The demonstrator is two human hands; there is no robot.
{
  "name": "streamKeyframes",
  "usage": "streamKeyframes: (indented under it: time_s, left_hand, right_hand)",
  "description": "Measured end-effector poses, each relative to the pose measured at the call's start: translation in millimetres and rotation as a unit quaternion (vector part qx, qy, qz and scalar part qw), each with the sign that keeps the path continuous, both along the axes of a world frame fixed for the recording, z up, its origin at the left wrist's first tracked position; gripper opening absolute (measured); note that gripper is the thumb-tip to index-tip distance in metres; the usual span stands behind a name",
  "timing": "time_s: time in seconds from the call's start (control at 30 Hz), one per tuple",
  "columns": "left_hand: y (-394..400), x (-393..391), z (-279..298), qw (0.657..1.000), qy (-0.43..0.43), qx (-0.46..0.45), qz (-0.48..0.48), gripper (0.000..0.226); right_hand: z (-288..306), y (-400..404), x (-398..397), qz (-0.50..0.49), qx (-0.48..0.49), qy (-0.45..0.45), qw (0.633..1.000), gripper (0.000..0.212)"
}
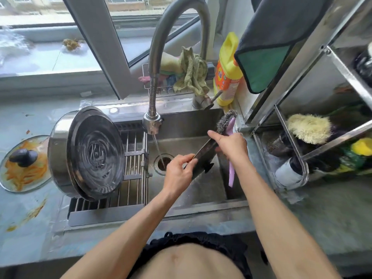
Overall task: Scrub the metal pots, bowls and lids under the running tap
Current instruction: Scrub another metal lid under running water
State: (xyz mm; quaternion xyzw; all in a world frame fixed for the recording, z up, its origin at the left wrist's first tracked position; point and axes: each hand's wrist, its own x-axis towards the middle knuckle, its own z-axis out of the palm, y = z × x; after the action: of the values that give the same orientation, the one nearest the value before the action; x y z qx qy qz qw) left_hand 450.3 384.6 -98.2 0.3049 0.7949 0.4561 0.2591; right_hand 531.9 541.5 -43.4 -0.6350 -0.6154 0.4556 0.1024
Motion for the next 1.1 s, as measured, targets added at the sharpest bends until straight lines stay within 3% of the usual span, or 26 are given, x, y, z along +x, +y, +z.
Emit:
streamKeyframes:
  time_s: [0.13, 0.27, 0.37, 0.43, 0.5, 0.63, 0.8, 0.93, 1.1]
  left_hand:
    - [-14, -6, -3, 0.997, 0.048, 0.012, -0.051, 0.020]
    - [-25, -17, -8, 0.996, 0.035, -0.004, -0.079, 0.021]
    - [-31, -28, -5, 0.993, -0.115, 0.001, -0.029, 0.022]
    - [-37, -42, -1, 0.966, -0.246, 0.040, 0.068, 0.024]
    - [-39, -60, 3, 0.941, -0.295, 0.073, 0.147, 0.019]
    - [-30, -89, 18, 0.939, -0.263, 0.073, 0.209, 0.019]
    - [-11, -110, 19, 0.961, -0.210, 0.039, 0.174, 0.015]
    - [-4, -116, 15, 0.954, -0.234, 0.031, 0.184, 0.009]
    - [-11, -113, 9, 0.958, -0.232, 0.014, 0.168, 0.018]
  right_hand:
    - [5, -9, -5, -0.019, 0.014, -0.007, 1.000, 0.048]
    - [-2, -24, -9, -0.046, 0.004, 0.020, 0.999, 0.044]
    - [-9, -35, -11, -0.071, -0.004, 0.047, 0.996, 0.042]
    - [-10, -41, -14, -0.075, -0.003, 0.068, 0.995, 0.044]
    - [-11, -44, -16, -0.073, 0.001, 0.086, 0.994, 0.043]
    - [-12, -45, -16, -0.061, 0.019, 0.096, 0.993, 0.034]
    - [-11, -45, -16, -0.057, 0.039, 0.098, 0.993, 0.031]
    - [-9, -42, -11, -0.060, 0.045, 0.099, 0.992, 0.031]
    - [-12, -43, -5, -0.079, 0.038, 0.122, 0.989, 0.035]
